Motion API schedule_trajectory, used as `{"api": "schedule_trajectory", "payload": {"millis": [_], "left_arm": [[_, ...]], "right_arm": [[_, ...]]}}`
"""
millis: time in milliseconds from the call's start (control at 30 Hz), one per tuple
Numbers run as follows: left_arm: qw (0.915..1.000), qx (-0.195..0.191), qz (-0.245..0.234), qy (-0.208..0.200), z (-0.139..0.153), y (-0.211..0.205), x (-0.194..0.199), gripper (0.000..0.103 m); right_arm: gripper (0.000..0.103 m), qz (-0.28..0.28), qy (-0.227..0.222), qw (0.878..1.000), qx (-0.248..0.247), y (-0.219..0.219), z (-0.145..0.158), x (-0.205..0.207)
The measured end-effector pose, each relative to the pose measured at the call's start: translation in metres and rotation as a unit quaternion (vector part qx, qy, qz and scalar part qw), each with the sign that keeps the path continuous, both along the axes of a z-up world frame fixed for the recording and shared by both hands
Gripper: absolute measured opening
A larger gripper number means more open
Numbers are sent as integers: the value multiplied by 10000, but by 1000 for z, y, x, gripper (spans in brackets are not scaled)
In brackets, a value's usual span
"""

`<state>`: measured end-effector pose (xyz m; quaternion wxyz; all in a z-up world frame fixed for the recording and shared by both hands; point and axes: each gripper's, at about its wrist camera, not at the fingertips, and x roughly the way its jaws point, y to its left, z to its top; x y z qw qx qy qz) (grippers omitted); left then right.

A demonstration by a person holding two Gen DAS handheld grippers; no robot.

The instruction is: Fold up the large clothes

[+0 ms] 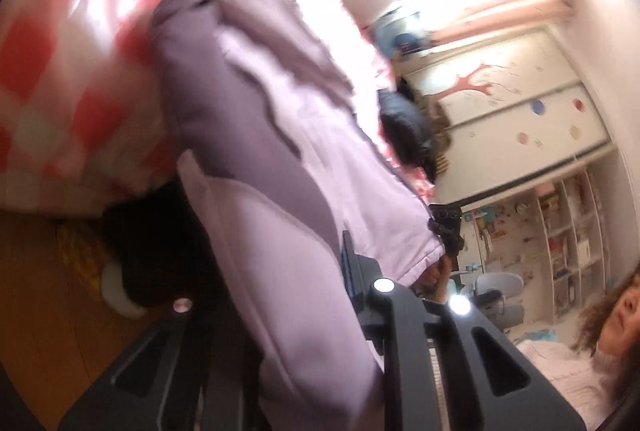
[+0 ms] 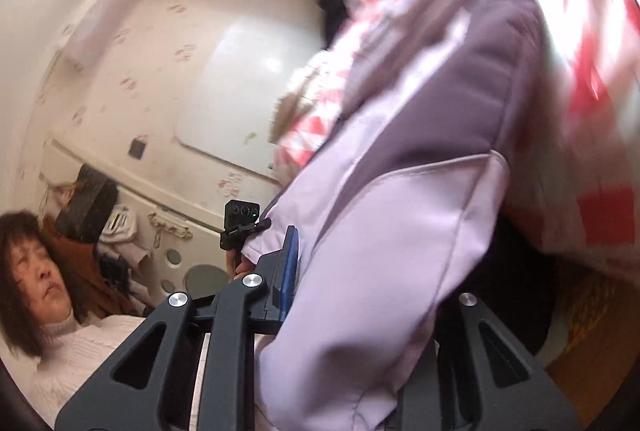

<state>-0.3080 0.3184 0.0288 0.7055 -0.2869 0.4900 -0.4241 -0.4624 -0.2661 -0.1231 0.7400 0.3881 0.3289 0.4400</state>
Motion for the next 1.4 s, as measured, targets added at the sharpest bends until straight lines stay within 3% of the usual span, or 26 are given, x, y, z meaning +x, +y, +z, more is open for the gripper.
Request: {"api": "schedule_trajectory", "payload": {"millis": [100, 167, 233, 333, 367, 400, 467, 533, 600, 867, 933, 1067, 1200, 1400], "left_arm": [[9994, 62, -313, -148, 14, 2, -12, 19], [9984, 214, -504, 146, -1, 5, -12, 27], [9957, 357, -671, 532, -26, 5, -13, 58], [9950, 381, -460, 804, -54, 13, -15, 78], [9951, 326, -333, 875, -62, 18, -15, 79], [9951, 343, -219, 901, -65, 20, -15, 79], [9963, 408, -30, 752, -60, 20, -18, 74], [9982, 274, -7, 527, -46, 20, -21, 25], [9993, 361, 84, 61, -21, 18, -28, 20], [9938, -172, 175, -1081, 65, 23, -40, 17], [9934, -168, 215, -1115, 70, 22, -36, 17], [9951, -384, 535, -737, 47, 36, -25, 17], [9906, 35, 872, -1051, 57, 23, -27, 17], [9738, 919, 1218, -1689, 78, 5, -22, 17]], "right_arm": [[24, 78, -139, 9998, -76, -6, 7, -10], [37, 166, 218, 9993, -264, -8, -3, -12], [56, 225, 692, 9963, -450, -10, -32, -13], [56, 312, 1137, 9925, -310, -19, -70, -23], [56, 305, 1127, 9930, -170, -20, -76, -24], [56, 287, 1050, 9940, -89, -21, -78, -26], [37, 207, 772, 9968, 14, -21, -74, -31], [32, 11, 392, 9991, 147, -24, -61, -34], [31, -95, -25, 9995, 303, -23, -41, -36], [31, -164, -1236, 9877, 940, -27, 34, -38], [31, -255, -1309, 9850, 1095, -38, 36, -41], [31, -383, -1089, 9844, 1325, -44, 21, -32], [31, -422, -957, 9834, 1481, -56, 9, -17], [31, -616, -948, 9826, 1471, -55, 33, 11]]}}
